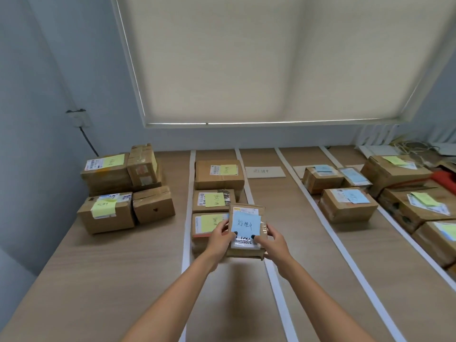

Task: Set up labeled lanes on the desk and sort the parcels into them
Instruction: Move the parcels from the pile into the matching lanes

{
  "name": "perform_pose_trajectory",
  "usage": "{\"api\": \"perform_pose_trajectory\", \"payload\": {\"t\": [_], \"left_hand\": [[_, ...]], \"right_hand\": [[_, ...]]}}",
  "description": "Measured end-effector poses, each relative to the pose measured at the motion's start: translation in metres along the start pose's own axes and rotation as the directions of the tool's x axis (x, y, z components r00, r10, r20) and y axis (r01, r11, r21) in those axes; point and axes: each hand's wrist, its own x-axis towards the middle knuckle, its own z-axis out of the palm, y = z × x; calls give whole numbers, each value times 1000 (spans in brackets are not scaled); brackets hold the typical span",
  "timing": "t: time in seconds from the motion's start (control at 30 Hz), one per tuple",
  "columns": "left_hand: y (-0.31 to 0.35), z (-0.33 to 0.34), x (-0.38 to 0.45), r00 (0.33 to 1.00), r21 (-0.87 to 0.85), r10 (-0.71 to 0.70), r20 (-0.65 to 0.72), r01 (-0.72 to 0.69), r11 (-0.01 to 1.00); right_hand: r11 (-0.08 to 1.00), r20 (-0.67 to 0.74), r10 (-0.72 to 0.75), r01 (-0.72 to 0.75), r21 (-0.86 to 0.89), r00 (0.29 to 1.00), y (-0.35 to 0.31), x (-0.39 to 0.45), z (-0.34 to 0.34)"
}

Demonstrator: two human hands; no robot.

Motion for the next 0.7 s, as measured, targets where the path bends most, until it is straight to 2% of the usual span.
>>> {"api": "perform_pose_trajectory", "payload": {"t": [0.17,0.43,0.7], "left_hand": [[-12,77,20,1000,88,-25,0,25,996],[-55,163,54,997,190,-63,47,53,980],[-66,188,110,980,208,-99,-171,134,969]], "right_hand": [[999,-5,39,-39,-26,999,30,27,-78],[978,219,167,-135,-156,961,78,66,-161],[948,83,99,-68,-312,992,95,121,-166]]}}
